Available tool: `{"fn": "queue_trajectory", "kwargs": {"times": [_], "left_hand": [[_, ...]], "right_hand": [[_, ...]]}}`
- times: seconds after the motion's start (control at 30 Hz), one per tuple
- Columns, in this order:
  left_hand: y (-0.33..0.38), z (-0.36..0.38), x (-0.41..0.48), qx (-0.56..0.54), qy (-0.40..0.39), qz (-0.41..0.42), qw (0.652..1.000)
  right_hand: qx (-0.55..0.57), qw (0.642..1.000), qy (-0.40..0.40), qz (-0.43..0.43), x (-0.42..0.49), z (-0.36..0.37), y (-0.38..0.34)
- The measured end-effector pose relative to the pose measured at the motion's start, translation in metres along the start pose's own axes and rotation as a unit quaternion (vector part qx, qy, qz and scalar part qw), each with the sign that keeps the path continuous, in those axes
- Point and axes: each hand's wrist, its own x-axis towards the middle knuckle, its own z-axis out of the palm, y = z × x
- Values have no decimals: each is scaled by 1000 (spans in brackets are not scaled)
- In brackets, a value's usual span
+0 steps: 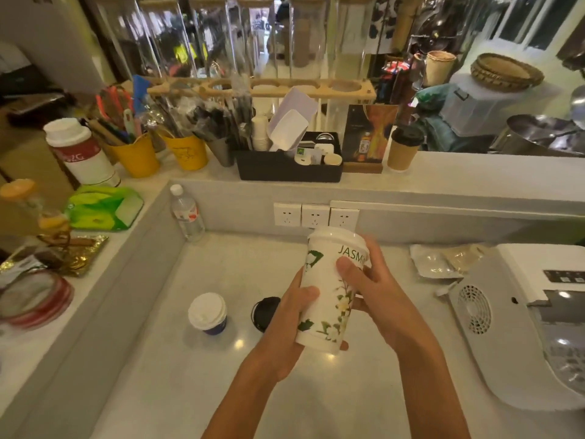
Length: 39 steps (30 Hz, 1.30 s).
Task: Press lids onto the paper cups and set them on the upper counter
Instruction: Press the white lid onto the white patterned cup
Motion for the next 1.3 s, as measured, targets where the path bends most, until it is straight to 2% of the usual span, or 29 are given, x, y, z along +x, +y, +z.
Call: {"fn": "queue_trajectory", "kwargs": {"times": [0.13,0.27,0.47,0.57,0.63,0.67,0.7,0.77,0.8,0.9,0.97,1.03,1.17,1.3], "left_hand": [[16,-25,-9,4,-51,-21,998],[22,-36,-13,-18,-96,-35,995],[15,-25,-13,-58,-84,-52,993],[16,-6,-5,-19,-52,-24,998],[11,13,5,86,10,30,996],[7,22,11,176,56,67,980],[4,32,15,275,96,105,951],[-4,51,22,410,112,163,890],[-10,62,26,418,94,177,886],[-29,94,38,264,92,165,946],[-39,109,50,183,107,148,966],[-48,121,65,192,107,141,965],[-59,153,94,247,179,163,938],[-26,197,150,290,163,171,927]], "right_hand": [[7,1000,23,15,-6,24,-1],[1,996,84,0,-12,42,1],[-2,988,153,-19,-18,40,0],[20,991,133,-17,-17,25,2],[15,991,130,-5,-14,13,6],[-5,991,134,-2,-12,6,9],[-18,991,132,0,-12,-3,11],[7,996,93,7,-12,-23,14],[34,997,69,15,-12,-36,13],[87,995,36,41,-14,-82,6],[73,996,21,52,-13,-112,1],[-5,999,16,52,-11,-138,-2],[-103,994,-10,33,-5,-185,-17],[-168,983,-68,-5,22,-249,-71]]}}
